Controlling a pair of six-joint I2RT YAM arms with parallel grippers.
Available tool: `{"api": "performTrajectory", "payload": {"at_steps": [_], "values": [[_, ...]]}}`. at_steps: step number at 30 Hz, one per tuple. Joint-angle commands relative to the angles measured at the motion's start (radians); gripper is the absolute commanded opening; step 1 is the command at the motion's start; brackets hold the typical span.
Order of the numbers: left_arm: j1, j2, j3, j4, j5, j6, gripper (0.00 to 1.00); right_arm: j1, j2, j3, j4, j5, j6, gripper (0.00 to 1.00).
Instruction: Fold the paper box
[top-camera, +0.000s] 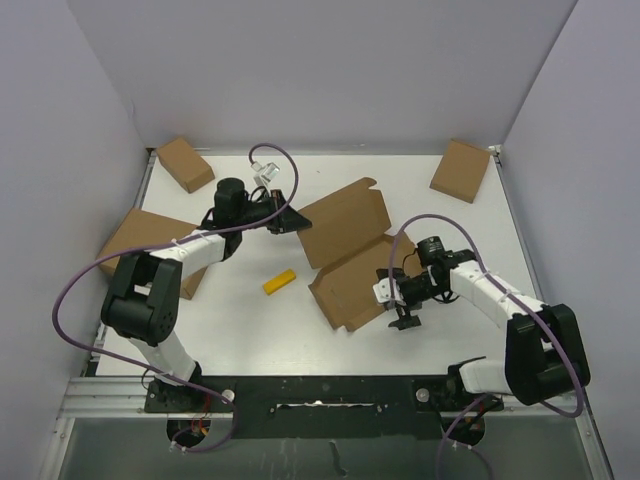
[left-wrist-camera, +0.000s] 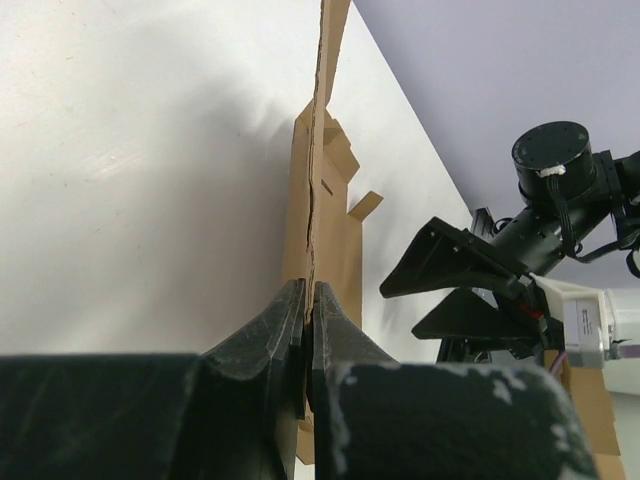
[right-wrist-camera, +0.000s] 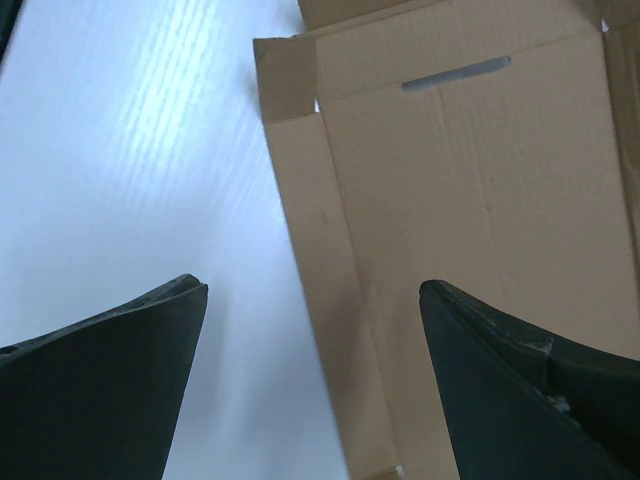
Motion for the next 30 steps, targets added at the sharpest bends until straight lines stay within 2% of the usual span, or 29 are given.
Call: {"api": "performTrajectory", "payload": {"at_steps": [1, 6, 11, 17, 21, 27, 30], "values": [[0.001, 0.034, 0.004, 0.031, 0.034, 0.030, 0.00, 0.075, 0.018, 0.001, 0.163, 0.148, -0.058, 0.91], [0.002, 0.041, 0.011, -0.082, -0.039, 0.110, 0.00, 0.085, 0.023, -0.005, 0.149, 0.150, -0.084, 0.91], [0.005, 0.067, 0.020, -0.120, -0.081, 0.128, 0.00, 0.087, 0.032, -0.004, 0.119, 0.144, -0.115, 0.91], [0.007, 0.071, 0.021, -0.126, -0.081, 0.133, 0.00, 0.112, 0.049, -0.011, 0.161, 0.178, -0.087, 0.86], [0.008, 0.071, 0.023, -0.127, -0.076, 0.134, 0.00, 0.126, 0.062, 0.003, 0.119, 0.167, -0.107, 0.81], [0.013, 0.072, 0.024, -0.128, -0.075, 0.135, 0.00, 0.126, 0.043, 0.018, 0.016, 0.098, -0.163, 0.82], [0.013, 0.073, 0.024, -0.127, -0.073, 0.133, 0.00, 0.134, 0.066, 0.017, 0.039, 0.125, -0.145, 0.81]]}}
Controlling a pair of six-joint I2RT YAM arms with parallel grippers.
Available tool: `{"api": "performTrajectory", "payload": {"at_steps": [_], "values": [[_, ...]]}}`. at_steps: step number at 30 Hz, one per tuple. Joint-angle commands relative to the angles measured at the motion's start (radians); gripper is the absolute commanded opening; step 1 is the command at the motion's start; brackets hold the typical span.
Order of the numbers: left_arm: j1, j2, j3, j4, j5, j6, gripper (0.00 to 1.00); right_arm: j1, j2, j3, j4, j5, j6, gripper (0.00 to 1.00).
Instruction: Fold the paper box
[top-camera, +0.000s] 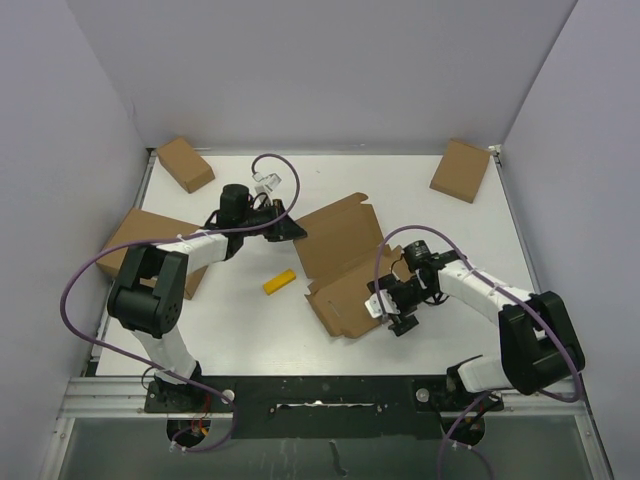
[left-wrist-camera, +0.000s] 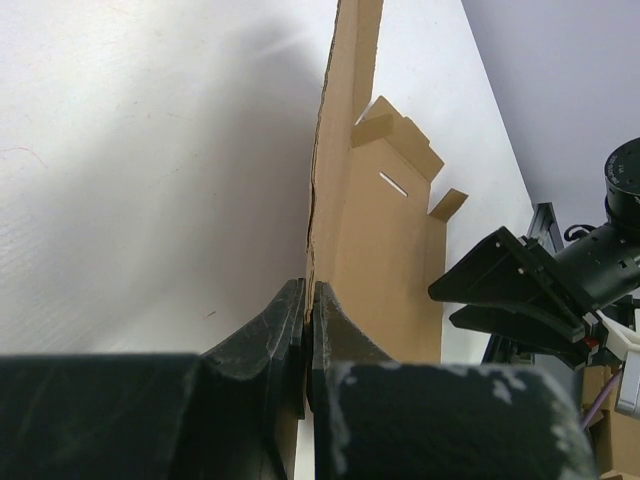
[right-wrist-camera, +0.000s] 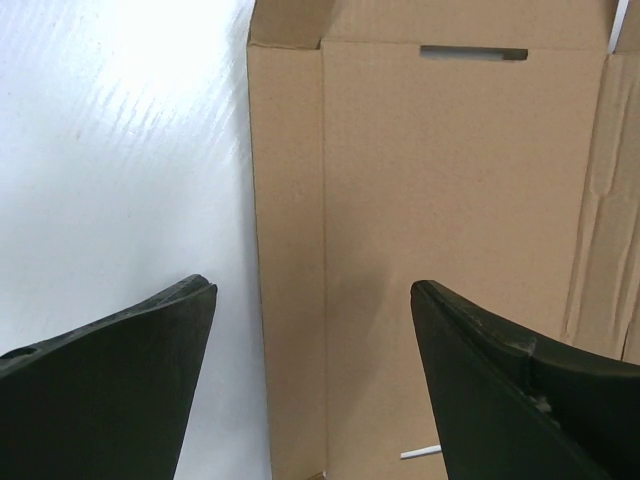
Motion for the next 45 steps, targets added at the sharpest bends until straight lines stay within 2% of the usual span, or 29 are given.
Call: {"api": "performTrajectory", "payload": {"at_steps": [1, 9, 15, 25, 29, 37, 45], "values": [[0.007, 0.014, 0.026, 0.010, 0.008, 0.023, 0.00, 0.022, 0.008, 0.020, 0.007, -0.009, 0.005, 0.79], [0.007, 0.017, 0.021, 0.031, 0.029, 0.012, 0.00, 0.036, 0.010, 0.016, 0.105, 0.051, 0.108, 0.64], [0.002, 0.020, 0.023, 0.037, 0.045, 0.009, 0.00, 0.036, 0.004, 0.026, 0.112, 0.047, 0.137, 0.54], [-0.010, 0.025, 0.027, 0.041, 0.063, 0.010, 0.00, 0.032, 0.011, 0.045, 0.129, 0.046, 0.201, 0.30], [-0.016, 0.027, 0.026, 0.042, 0.069, 0.010, 0.00, 0.035, 0.023, 0.050, 0.151, 0.060, 0.235, 0.23], [-0.024, 0.030, 0.029, 0.042, 0.078, 0.010, 0.00, 0.042, 0.044, 0.055, 0.204, 0.101, 0.301, 0.15], [-0.031, 0.030, 0.031, 0.042, 0.085, 0.010, 0.00, 0.072, 0.095, 0.063, 0.275, 0.187, 0.383, 0.12]]}}
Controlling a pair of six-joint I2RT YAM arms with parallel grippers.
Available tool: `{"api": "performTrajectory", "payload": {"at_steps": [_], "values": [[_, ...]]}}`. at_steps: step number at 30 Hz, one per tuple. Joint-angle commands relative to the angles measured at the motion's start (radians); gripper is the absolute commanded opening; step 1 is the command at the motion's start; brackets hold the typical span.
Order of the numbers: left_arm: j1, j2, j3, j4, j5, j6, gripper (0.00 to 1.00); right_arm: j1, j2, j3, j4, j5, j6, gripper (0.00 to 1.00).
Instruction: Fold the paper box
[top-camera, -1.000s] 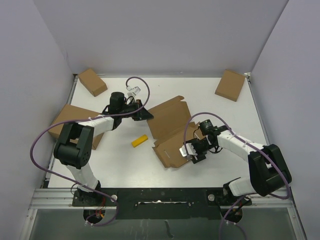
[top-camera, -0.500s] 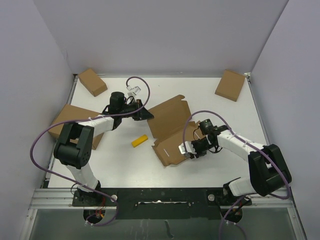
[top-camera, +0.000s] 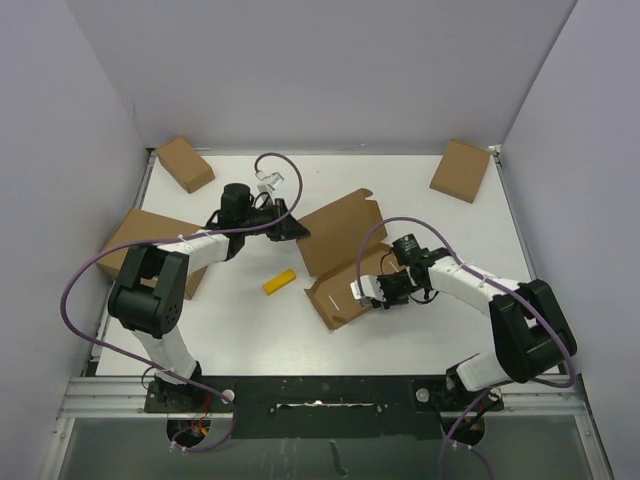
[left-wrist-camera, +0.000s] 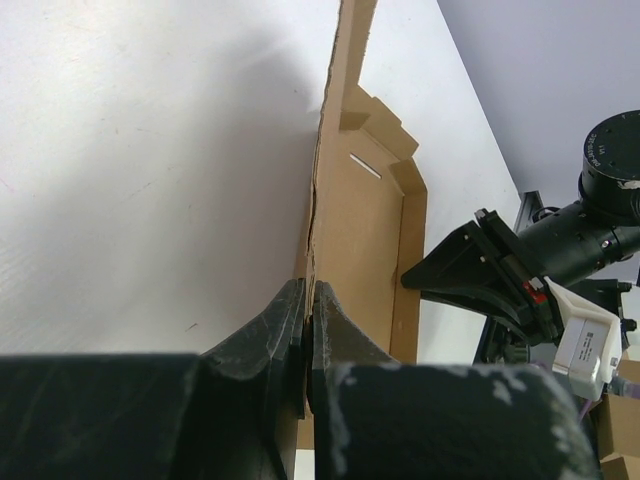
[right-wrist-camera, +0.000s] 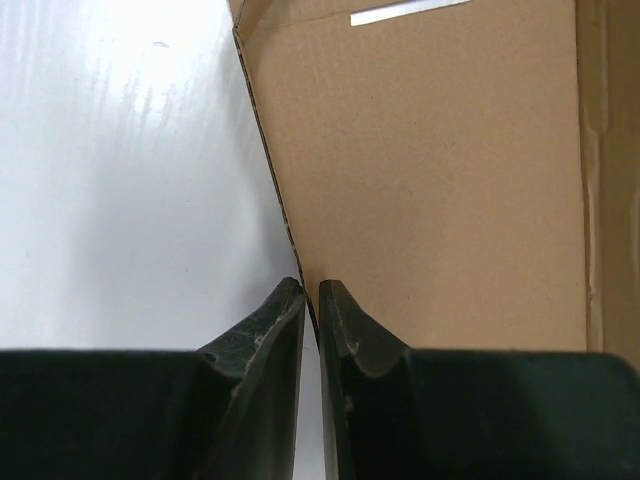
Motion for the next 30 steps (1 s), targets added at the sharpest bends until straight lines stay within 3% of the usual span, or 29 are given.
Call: {"api": "performTrajectory", "payload": {"at_steps": [1, 5, 10, 14, 17, 22, 28, 30], "values": [[-0.019, 0.029, 0.031, 0.006, 0.048, 0.011, 0.00, 0.022, 0.031, 0.035, 0.118, 0.079, 0.069, 0.12], [-0.019, 0.026, 0.032, 0.006, 0.050, 0.012, 0.00, 0.025, 0.045, 0.050, 0.114, 0.094, 0.090, 0.15], [-0.012, 0.005, 0.032, -0.002, 0.048, 0.022, 0.00, -0.027, -0.030, 0.090, 0.005, -0.056, 0.100, 0.48], [-0.008, -0.024, 0.029, -0.003, 0.045, 0.038, 0.00, -0.154, -0.117, 0.121, -0.098, -0.226, 0.094, 0.63], [-0.008, -0.044, 0.025, 0.002, 0.044, 0.045, 0.00, -0.266, -0.182, 0.128, -0.080, -0.314, 0.180, 0.74], [-0.008, -0.084, 0.013, 0.029, 0.042, 0.056, 0.00, -0.470, -0.157, 0.143, 0.081, -0.392, 0.532, 0.79], [-0.016, -0.136, 0.005, 0.037, 0.048, 0.090, 0.00, -0.623, -0.035, 0.205, 0.062, -0.499, 0.673, 0.85], [-0.018, -0.156, 0.004, 0.037, 0.053, 0.103, 0.00, -0.644, 0.002, 0.218, 0.079, -0.455, 0.739, 0.85]]}}
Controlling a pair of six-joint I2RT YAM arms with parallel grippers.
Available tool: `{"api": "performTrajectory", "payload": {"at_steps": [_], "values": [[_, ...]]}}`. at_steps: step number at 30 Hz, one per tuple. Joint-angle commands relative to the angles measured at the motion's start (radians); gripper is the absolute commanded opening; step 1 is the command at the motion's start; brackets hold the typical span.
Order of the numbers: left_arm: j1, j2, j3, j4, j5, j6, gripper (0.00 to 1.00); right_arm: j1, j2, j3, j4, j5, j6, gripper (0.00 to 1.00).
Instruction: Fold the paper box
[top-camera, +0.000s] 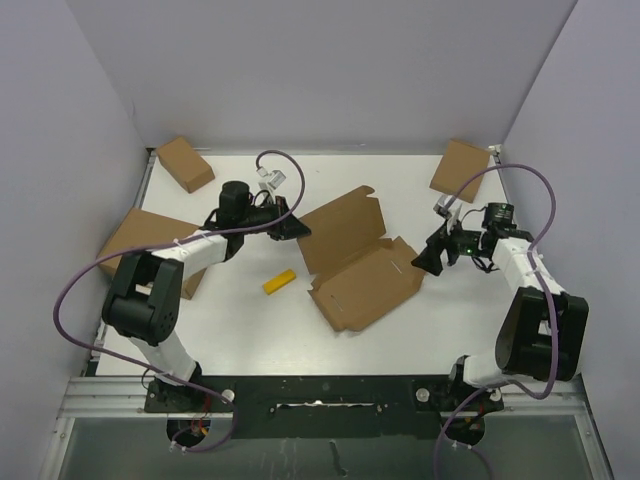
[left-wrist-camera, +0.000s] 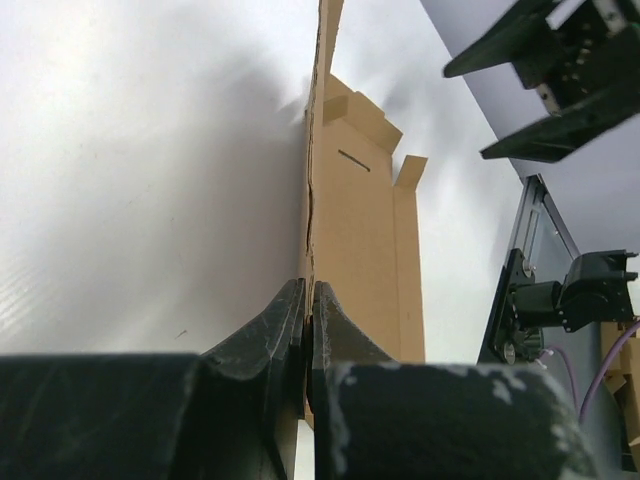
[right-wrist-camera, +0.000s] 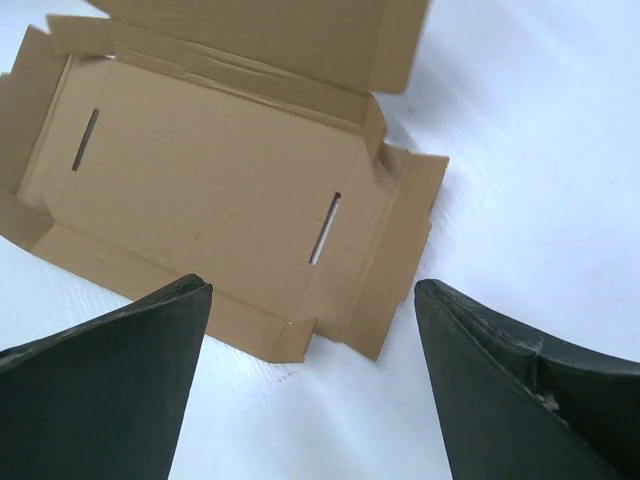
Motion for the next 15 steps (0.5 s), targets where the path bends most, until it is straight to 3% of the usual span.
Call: {"api": "performTrajectory", "payload": {"at_steps": [1, 5, 13, 15], "values": [[-0.010, -0.132, 0.003, 0.052, 0.042, 0.055, 0.00, -0.045, 0.066, 0.059, 0.060, -0.028, 0.204, 0.85], [-0.018, -0.166, 0.002, 0.055, 0.061, 0.080, 0.00, -0.053, 0.167, 0.092, 0.079, 0.036, 0.260, 0.84], [-0.034, -0.214, 0.006, 0.041, 0.110, 0.125, 0.00, -0.044, 0.282, 0.205, 0.090, 0.005, 0.298, 0.80], [-0.034, -0.222, 0.011, 0.025, 0.115, 0.138, 0.00, -0.039, 0.286, 0.225, 0.075, -0.022, 0.278, 0.75]]}}
